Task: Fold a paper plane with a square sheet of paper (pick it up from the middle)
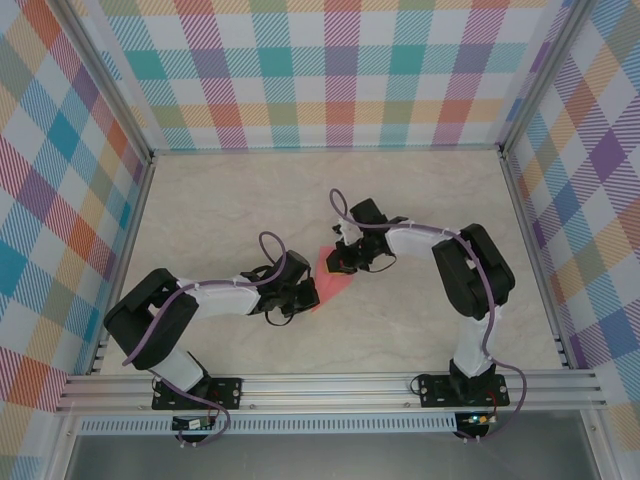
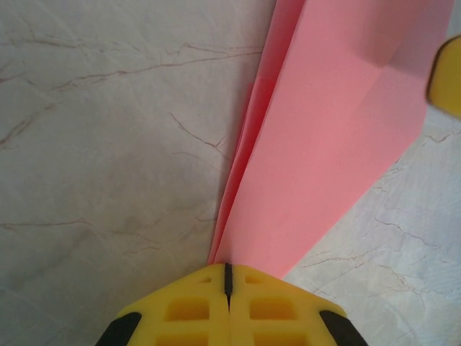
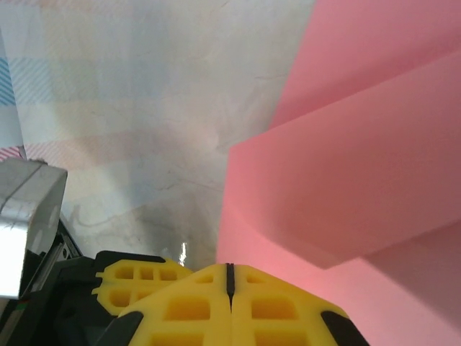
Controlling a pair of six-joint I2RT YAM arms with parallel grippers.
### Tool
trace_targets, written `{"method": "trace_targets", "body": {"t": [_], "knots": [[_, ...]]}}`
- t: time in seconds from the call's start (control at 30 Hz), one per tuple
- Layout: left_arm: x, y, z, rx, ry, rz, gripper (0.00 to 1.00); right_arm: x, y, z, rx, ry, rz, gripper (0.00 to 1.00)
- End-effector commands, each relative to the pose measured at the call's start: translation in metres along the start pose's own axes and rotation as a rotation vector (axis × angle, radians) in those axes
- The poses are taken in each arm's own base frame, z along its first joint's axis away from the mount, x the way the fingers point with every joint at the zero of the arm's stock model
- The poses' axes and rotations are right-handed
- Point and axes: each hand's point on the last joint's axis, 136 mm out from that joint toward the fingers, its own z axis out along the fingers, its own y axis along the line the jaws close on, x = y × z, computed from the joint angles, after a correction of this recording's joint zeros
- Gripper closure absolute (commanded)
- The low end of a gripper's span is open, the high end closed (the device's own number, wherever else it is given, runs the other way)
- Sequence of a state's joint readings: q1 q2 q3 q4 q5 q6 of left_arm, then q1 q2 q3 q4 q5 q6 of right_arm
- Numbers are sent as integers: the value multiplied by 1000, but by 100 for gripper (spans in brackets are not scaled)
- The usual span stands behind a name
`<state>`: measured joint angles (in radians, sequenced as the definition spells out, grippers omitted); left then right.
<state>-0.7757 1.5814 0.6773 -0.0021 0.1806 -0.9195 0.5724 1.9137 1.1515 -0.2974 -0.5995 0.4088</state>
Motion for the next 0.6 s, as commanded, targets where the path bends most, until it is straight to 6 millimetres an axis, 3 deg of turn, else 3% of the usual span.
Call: {"method": "trace_targets", "body": {"t": [0.0,0.37,0.57], "knots": [[25,41,5,-164,88,-3,100,15,6,14,-30,58,-46,100],[28,49,2,-202,100,-8,100,29,-9,35,25,142,-81,100],[40,63,2,-265,150,-10,100,8,-36,29,125,75,-39,100]]}}
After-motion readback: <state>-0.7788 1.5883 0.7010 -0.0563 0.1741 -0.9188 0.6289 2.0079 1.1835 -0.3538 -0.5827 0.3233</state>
